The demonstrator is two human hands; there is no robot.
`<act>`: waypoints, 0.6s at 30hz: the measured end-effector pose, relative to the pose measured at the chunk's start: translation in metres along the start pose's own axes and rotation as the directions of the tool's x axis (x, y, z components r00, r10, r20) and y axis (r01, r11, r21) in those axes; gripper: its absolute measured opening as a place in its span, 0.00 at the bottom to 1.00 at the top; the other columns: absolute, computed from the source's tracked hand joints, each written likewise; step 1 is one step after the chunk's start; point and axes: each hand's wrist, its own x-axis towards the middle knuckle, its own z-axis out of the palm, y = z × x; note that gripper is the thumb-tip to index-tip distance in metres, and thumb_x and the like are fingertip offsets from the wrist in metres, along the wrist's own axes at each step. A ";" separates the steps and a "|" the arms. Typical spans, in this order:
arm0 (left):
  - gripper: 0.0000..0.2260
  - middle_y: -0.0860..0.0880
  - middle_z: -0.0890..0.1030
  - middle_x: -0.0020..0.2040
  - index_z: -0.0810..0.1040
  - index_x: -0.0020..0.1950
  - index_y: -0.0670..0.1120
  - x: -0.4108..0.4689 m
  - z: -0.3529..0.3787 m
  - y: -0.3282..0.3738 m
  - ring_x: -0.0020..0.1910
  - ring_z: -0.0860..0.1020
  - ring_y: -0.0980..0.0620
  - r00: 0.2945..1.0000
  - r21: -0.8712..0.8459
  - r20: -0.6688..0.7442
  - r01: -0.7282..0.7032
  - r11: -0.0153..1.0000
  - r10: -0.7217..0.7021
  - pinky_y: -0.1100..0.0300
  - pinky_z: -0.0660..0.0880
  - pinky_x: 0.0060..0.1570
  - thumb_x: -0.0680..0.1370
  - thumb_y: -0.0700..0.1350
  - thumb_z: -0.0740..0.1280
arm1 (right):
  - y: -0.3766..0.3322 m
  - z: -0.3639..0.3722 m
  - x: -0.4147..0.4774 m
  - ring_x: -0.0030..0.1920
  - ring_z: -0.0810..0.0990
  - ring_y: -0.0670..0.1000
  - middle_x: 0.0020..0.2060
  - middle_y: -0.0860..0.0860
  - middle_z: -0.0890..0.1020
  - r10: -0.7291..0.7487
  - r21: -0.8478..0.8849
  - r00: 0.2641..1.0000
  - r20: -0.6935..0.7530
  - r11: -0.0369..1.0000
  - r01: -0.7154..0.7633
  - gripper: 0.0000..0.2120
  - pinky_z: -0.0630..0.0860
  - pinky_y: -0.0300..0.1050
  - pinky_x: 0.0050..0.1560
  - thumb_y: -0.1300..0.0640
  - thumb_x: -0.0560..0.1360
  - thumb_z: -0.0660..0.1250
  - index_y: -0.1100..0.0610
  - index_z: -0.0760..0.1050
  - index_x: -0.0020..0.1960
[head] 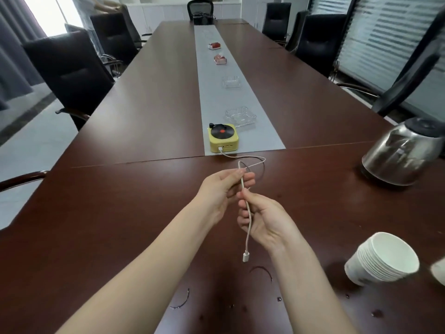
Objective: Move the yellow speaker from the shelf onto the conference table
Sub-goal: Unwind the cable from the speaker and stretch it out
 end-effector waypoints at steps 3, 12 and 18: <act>0.06 0.52 0.85 0.33 0.77 0.43 0.43 -0.021 -0.001 -0.002 0.33 0.83 0.60 1.000 -0.001 -0.005 -0.027 1.000 0.027 0.70 0.74 0.26 0.78 0.39 0.63 | 0.007 0.001 -0.019 0.18 0.67 0.43 0.21 0.50 0.73 0.025 -0.009 0.999 0.029 1.000 -0.025 0.10 0.61 0.32 0.21 0.62 0.76 0.64 0.62 0.75 0.36; 0.05 0.52 0.85 0.32 0.77 0.44 0.41 -0.104 0.011 -0.026 0.32 0.82 0.61 0.994 -0.044 -0.075 -0.080 0.996 0.076 0.69 0.73 0.24 0.79 0.39 0.63 | 0.030 -0.017 -0.090 0.18 0.66 0.43 0.19 0.49 0.73 0.093 -0.105 0.991 0.100 0.991 -0.082 0.11 0.61 0.31 0.20 0.61 0.76 0.64 0.62 0.74 0.36; 0.05 0.52 0.85 0.33 0.78 0.43 0.42 -0.166 0.019 -0.041 0.33 0.83 0.59 0.987 -0.050 -0.118 -0.116 0.992 0.110 0.68 0.76 0.27 0.78 0.39 0.64 | 0.047 -0.029 -0.145 0.18 0.67 0.43 0.19 0.49 0.74 0.128 -0.148 0.980 0.152 0.983 -0.106 0.12 0.62 0.31 0.20 0.61 0.77 0.62 0.62 0.74 0.36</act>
